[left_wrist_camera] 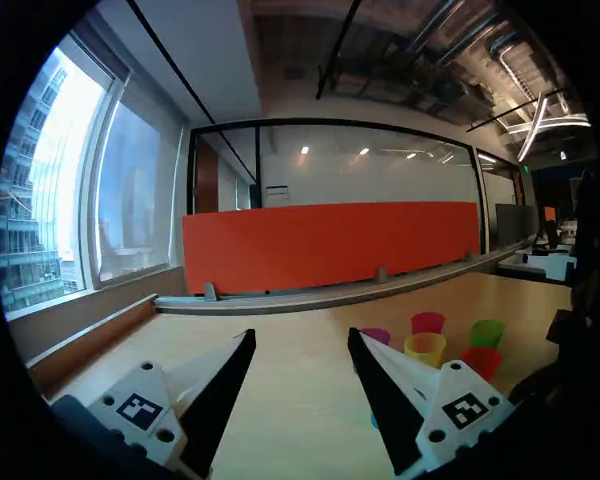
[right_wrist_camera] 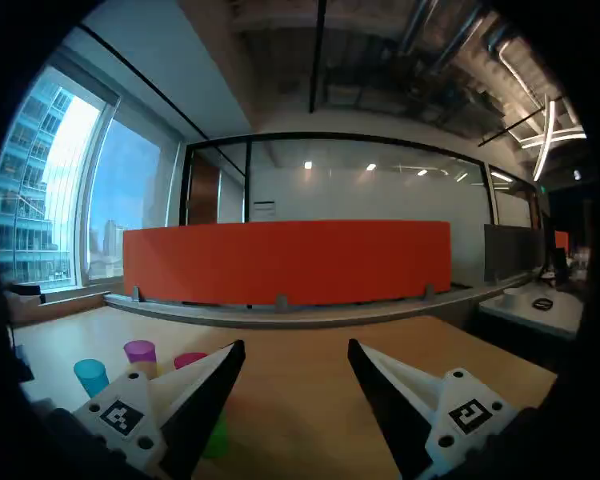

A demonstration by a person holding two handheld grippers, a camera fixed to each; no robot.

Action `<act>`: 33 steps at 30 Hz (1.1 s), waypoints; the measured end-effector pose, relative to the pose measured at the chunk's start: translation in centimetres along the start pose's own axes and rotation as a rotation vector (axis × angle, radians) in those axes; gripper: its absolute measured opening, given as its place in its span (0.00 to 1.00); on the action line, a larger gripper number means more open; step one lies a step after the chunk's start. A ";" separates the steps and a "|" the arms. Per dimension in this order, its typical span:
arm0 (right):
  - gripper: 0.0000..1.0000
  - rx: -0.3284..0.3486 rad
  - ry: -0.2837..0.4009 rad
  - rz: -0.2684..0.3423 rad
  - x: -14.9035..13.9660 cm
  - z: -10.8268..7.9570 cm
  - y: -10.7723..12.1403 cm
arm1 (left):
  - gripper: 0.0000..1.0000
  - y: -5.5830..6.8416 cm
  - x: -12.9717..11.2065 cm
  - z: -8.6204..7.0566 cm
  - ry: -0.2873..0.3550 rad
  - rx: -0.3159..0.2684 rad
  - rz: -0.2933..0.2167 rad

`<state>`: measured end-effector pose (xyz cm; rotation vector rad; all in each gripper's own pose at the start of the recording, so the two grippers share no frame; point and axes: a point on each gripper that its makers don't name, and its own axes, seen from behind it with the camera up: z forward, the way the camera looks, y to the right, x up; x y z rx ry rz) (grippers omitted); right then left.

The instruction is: Pour water

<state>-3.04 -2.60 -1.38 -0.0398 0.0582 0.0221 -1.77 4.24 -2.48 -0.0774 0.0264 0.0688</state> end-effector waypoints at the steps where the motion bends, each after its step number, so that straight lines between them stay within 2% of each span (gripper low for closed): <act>1: 0.99 -0.002 -0.002 0.004 -0.1 0.0 0.1 | 0.85 0.0 -0.1 0.1 0.000 0.000 -0.003; 9: 0.99 -0.021 -0.017 0.018 -1.0 0.0 0.9 | 0.85 0.1 -0.6 0.6 0.004 0.000 -0.030; 27: 0.99 -0.011 -0.017 0.022 -0.9 0.2 0.8 | 0.85 -1.0 -2.3 0.7 0.014 0.078 0.001; 33: 0.99 -0.013 -0.022 0.028 -0.8 0.5 0.9 | 0.85 -1.5 -2.8 1.0 0.021 0.087 0.003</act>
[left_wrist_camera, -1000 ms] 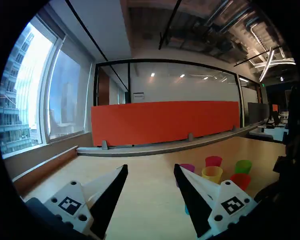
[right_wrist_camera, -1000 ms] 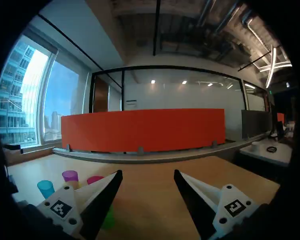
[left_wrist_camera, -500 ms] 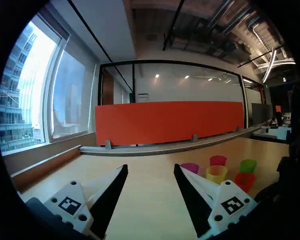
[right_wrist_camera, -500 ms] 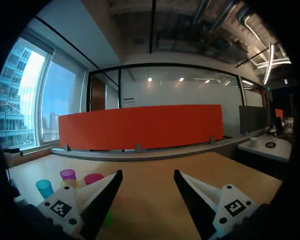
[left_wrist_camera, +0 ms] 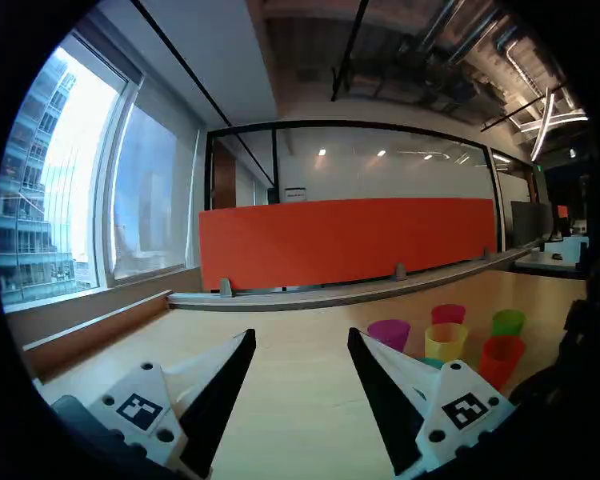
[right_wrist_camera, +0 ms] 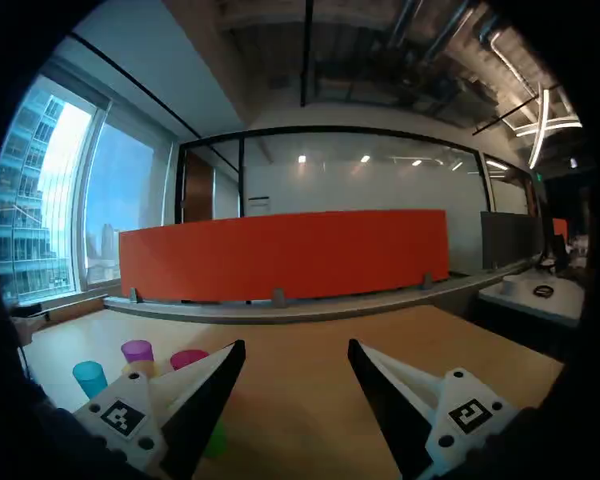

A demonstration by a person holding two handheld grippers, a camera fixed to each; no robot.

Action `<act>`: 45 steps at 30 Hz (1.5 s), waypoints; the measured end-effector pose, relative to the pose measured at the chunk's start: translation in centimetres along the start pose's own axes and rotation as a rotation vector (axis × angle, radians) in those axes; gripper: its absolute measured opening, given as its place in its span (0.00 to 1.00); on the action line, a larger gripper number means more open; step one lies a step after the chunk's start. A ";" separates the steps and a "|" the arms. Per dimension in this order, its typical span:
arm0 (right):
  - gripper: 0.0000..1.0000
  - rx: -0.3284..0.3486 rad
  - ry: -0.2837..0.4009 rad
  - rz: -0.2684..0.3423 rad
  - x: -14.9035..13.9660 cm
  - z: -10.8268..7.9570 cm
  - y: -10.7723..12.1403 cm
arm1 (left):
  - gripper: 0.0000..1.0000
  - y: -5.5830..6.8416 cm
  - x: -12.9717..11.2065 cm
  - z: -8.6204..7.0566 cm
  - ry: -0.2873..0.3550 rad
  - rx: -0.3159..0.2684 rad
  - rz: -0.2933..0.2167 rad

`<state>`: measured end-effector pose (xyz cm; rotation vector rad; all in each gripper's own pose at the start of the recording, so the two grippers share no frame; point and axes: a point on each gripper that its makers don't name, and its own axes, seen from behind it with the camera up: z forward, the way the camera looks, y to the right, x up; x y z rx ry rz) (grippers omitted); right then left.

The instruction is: Pour water

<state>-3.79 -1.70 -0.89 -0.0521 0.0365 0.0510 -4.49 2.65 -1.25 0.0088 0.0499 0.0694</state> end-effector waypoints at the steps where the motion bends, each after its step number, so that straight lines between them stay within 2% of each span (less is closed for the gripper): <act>1: 0.99 -0.001 0.000 -0.001 0.1 0.0 0.0 | 0.85 -0.1 -0.1 0.1 0.001 0.002 -0.001; 9: 0.99 -0.004 0.002 -0.011 0.4 0.1 -0.1 | 0.85 -1.2 -1.4 0.8 -0.005 0.017 -0.022; 24: 0.99 -0.004 0.002 -0.022 1.1 0.5 -0.9 | 0.85 -2.4 -3.0 1.1 -0.018 0.031 -0.066; 45: 0.99 0.002 0.007 -0.023 1.2 0.1 -1.0 | 0.85 -2.4 -3.3 1.3 -0.036 0.031 -0.061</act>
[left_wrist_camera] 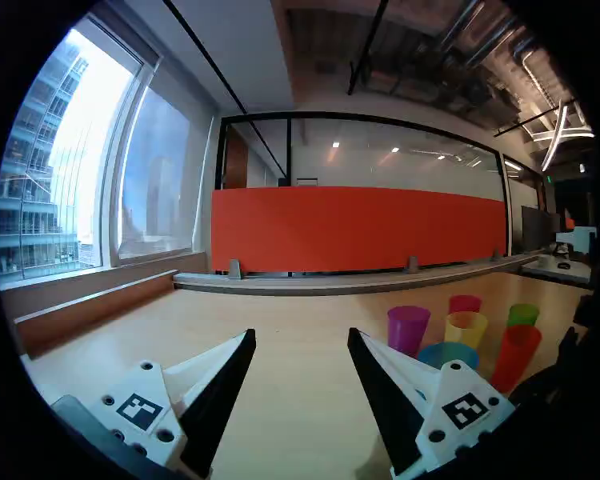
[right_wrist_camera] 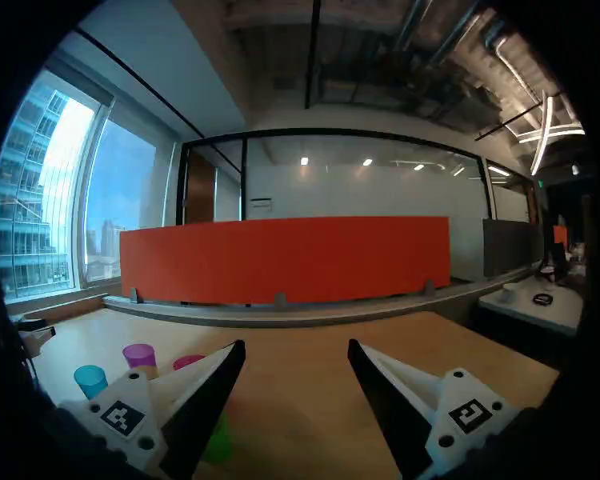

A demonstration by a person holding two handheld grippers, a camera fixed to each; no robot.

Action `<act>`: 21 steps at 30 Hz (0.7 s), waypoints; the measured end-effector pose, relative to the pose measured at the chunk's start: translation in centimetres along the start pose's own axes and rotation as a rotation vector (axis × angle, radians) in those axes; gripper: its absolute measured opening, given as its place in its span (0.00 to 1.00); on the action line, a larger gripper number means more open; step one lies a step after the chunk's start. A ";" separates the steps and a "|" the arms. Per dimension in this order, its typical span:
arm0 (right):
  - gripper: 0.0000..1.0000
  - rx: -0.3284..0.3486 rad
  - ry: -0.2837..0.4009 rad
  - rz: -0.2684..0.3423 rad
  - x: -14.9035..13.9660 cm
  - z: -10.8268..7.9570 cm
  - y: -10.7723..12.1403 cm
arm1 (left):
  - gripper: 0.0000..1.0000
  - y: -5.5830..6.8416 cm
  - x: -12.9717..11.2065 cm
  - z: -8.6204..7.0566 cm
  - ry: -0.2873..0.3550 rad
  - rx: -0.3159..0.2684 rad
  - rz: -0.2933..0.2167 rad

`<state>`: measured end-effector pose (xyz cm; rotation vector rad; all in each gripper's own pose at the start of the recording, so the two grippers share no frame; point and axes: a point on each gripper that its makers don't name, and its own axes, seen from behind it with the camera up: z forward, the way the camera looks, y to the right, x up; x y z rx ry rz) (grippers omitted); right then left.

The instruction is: Pour water

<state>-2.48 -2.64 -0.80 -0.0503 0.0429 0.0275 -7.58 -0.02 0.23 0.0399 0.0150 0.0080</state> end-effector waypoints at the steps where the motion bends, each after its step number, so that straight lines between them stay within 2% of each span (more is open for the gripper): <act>1: 0.99 -0.001 0.000 0.000 0.0 0.0 0.1 | 0.85 0.0 0.0 0.0 0.000 0.000 0.000; 12: 0.99 -0.024 -0.003 0.020 -0.7 0.0 1.4 | 0.85 0.1 -0.1 0.1 0.000 0.000 0.001; 21: 0.99 -0.044 -0.023 0.049 -1.1 1.1 1.9 | 0.85 0.1 -0.1 0.1 -0.001 0.000 0.001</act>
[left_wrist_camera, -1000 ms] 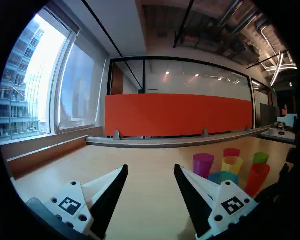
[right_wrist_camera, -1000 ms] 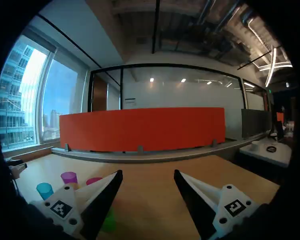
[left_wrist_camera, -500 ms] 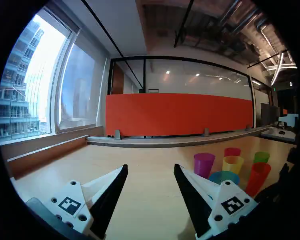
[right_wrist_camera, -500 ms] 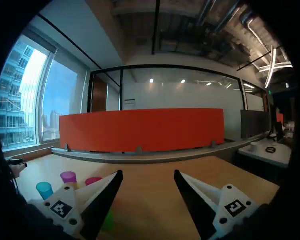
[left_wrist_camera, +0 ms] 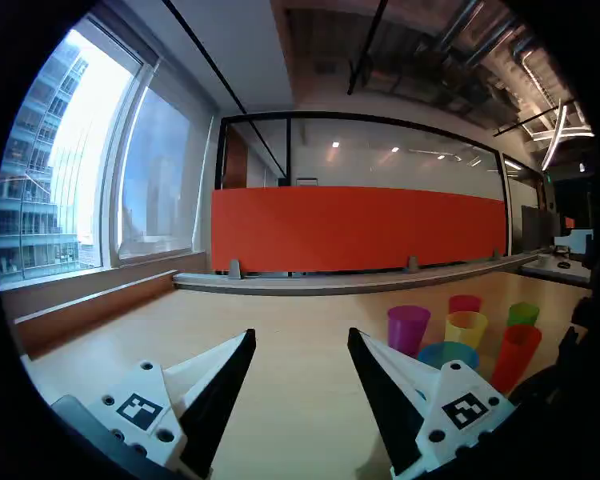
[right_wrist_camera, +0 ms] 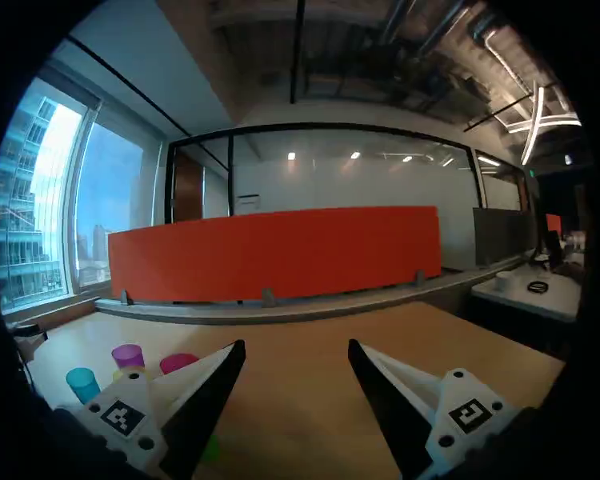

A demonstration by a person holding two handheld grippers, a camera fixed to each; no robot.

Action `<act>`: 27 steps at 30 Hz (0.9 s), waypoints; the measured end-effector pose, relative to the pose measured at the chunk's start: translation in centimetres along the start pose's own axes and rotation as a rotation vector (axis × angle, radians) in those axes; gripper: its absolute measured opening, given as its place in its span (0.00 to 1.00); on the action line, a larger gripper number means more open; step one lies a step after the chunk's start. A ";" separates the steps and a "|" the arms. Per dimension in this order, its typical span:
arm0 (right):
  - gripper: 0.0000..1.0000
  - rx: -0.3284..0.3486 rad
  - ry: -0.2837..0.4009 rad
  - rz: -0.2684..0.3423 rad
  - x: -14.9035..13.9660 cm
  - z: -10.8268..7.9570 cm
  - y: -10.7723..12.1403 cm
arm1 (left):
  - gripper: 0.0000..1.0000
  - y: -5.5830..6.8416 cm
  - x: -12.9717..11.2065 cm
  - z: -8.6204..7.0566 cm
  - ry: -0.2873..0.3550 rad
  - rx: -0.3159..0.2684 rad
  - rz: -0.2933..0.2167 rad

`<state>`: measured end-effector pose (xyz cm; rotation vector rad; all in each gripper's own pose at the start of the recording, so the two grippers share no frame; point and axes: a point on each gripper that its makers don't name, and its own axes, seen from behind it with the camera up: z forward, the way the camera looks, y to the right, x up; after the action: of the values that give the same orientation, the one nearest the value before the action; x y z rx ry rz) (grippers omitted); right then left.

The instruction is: Pour water

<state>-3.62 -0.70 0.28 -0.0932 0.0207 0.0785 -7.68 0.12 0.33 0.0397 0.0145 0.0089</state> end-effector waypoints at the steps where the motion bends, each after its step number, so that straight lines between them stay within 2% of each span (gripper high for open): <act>1: 0.99 -0.001 -0.001 0.003 0.0 0.1 0.0 | 0.85 0.0 0.0 0.0 0.000 0.000 0.000; 6: 0.99 -0.005 -0.003 -0.003 0.0 0.4 0.0 | 0.85 -0.1 0.0 0.0 0.000 0.000 0.000; 12: 0.99 -0.003 0.007 -0.052 0.2 0.0 0.2 | 0.85 -0.1 0.1 -0.1 0.000 0.000 0.001; 21: 0.99 0.033 0.034 -0.132 -0.1 -0.9 -1.2 | 0.85 -0.2 0.1 -0.1 0.000 0.000 0.001; 27: 0.99 0.053 0.048 -0.151 -0.5 -1.0 -2.1 | 0.85 -0.1 0.1 -0.1 0.000 0.000 0.000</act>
<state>-3.93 -2.87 -0.53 -0.0436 0.0632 -0.0756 -7.59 -0.02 0.24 0.0397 0.0142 0.0093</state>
